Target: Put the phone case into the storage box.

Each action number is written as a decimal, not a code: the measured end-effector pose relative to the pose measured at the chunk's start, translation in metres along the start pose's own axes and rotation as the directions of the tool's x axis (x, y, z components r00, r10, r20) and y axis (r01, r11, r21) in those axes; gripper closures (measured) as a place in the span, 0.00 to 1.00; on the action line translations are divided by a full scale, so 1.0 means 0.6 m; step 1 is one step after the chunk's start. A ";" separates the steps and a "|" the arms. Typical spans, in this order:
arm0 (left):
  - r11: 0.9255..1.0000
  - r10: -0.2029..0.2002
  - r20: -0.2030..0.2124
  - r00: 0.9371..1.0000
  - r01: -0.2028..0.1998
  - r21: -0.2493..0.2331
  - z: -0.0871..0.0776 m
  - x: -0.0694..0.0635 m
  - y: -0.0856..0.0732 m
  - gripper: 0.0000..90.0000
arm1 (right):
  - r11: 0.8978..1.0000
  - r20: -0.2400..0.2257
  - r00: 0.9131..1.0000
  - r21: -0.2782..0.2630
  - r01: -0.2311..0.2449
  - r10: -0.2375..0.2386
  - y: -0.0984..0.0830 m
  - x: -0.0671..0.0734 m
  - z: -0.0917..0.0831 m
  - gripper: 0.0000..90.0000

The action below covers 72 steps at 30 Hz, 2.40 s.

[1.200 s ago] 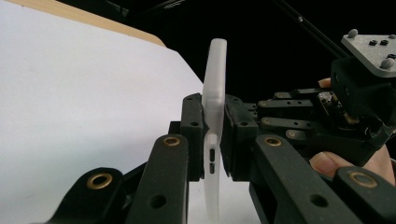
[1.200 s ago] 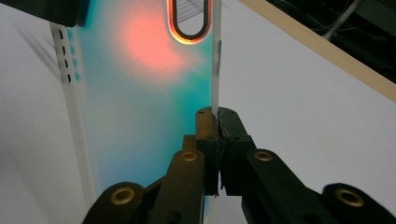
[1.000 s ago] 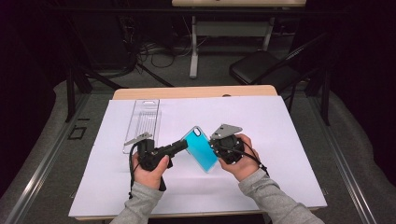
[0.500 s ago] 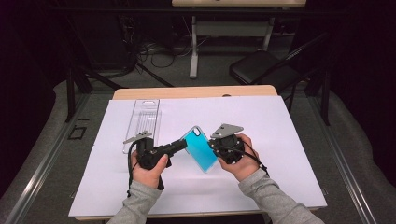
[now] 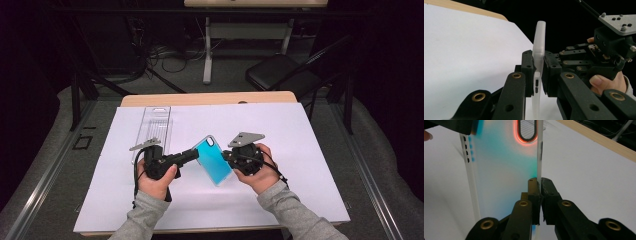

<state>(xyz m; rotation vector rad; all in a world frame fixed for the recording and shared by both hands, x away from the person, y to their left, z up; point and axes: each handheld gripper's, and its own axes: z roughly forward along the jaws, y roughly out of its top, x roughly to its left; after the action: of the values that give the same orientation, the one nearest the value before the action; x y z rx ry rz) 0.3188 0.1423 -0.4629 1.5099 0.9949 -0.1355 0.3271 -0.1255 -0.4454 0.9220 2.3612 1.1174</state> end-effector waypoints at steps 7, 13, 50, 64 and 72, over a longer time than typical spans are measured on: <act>0.999 0.031 0.007 1.000 -0.031 0.034 -0.002 0.003 0.003 0.91 | 0.999 -0.059 0.998 -0.026 -0.026 0.024 0.001 -0.002 -0.007 0.88; 0.995 0.073 0.029 0.997 -0.075 0.068 -0.008 0.002 0.013 0.91 | 0.998 -0.124 0.992 -0.047 -0.029 0.023 0.001 -0.004 -0.015 0.81; 0.927 0.282 0.181 0.942 -0.316 0.203 -0.040 -0.034 0.056 0.91 | 0.993 -0.344 0.938 -0.122 -0.005 -0.037 -0.009 0.005 -0.038 0.75; 0.895 0.342 0.178 0.923 -0.377 0.239 -0.049 -0.044 0.079 0.91 | 0.989 -0.352 0.935 -0.147 -0.018 -0.035 -0.007 0.005 -0.040 0.75; 0.891 0.342 0.204 0.917 -0.385 0.238 -0.049 -0.044 0.089 0.91 | 0.987 -0.373 0.927 -0.157 -0.029 -0.032 -0.005 0.004 -0.039 0.74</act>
<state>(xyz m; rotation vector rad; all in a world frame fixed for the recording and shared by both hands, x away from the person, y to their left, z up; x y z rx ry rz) 0.3233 0.1616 -0.3996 1.8854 0.5662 -0.1242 0.3108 -0.1377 -0.4336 0.6982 2.5111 1.5781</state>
